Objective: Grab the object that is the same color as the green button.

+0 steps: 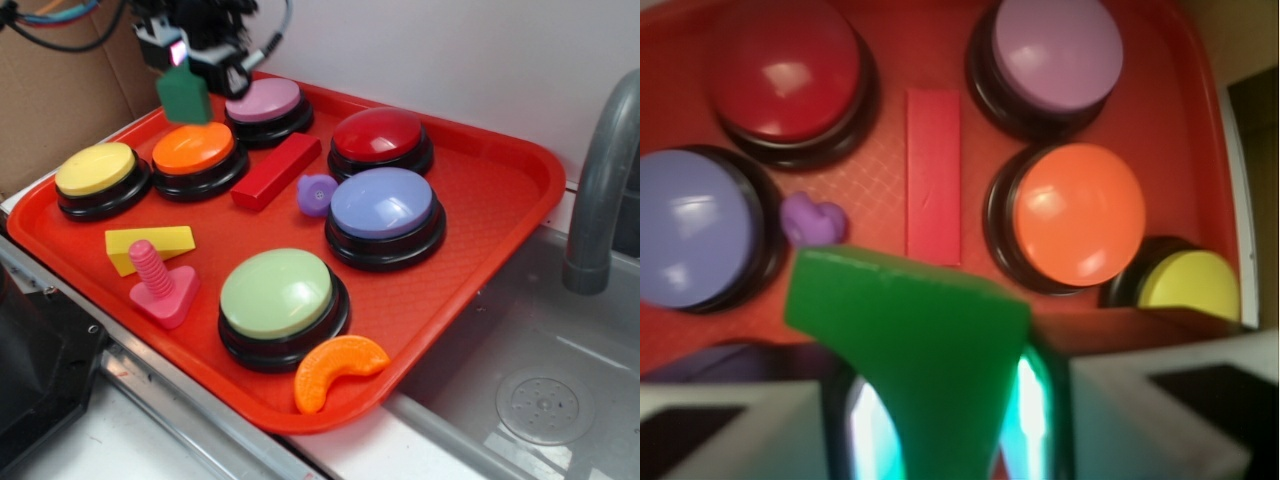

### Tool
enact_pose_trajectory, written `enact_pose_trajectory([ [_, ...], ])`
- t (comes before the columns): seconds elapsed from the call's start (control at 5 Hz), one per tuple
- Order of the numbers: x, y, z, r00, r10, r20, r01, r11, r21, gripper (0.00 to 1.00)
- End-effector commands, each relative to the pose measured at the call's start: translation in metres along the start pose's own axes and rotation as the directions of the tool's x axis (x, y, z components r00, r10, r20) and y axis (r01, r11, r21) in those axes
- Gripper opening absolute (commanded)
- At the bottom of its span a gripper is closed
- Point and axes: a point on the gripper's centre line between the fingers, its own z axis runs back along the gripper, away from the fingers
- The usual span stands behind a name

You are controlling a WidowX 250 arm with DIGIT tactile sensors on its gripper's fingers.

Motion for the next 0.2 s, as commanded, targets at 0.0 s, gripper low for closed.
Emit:
enact_pose_trajectory([
  [0.0,0.0000,0.0145,0.0238,0.984,0.138,0.114,-0.136,0.990,-0.022,0.00],
])
